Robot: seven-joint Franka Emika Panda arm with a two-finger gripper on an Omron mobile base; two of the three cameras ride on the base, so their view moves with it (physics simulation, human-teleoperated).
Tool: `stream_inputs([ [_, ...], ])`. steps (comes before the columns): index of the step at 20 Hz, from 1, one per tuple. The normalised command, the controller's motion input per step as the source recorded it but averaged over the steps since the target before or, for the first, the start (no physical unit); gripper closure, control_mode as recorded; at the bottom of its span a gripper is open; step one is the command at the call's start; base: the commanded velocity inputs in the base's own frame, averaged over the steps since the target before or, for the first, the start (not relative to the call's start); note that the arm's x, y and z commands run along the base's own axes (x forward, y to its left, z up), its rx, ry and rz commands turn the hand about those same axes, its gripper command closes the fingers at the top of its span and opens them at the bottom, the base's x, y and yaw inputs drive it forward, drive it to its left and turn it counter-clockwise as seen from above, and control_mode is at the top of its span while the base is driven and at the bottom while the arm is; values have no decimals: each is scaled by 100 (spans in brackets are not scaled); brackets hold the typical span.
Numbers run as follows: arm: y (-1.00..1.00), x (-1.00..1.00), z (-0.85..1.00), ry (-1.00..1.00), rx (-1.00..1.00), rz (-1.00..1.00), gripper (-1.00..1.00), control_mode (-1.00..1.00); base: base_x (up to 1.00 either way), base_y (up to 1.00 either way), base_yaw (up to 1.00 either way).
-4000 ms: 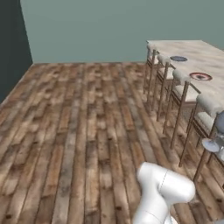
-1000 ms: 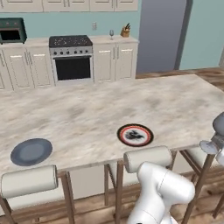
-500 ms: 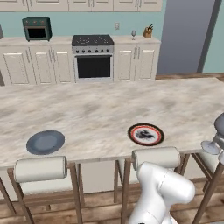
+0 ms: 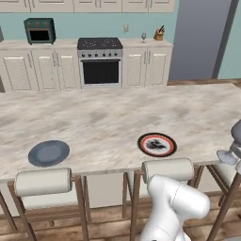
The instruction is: Retrieve the wine glasses from the counter and place one next to each plate.
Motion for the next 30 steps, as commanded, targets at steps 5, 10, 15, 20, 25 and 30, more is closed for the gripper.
stream_inputs([
  [5, -8, 26, 0, -3, -5, 7, 100, -100, 0, 0, 0],
  [10, 0, 26, -22, -6, -19, 13, 100, -100, 0, 0, 0],
  [15, -33, 37, -27, 0, -29, 22, 100, -100, 0, 0, 0],
  [20, -64, 47, 2, 8, -13, 16, 100, -100, 0, 0, 0],
  [25, -64, 53, 1, 2, -1, 14, 100, -100, 0, 0, 0],
  [30, -12, 65, -5, -4, 0, 23, 100, -100, 0, 0, 0],
])
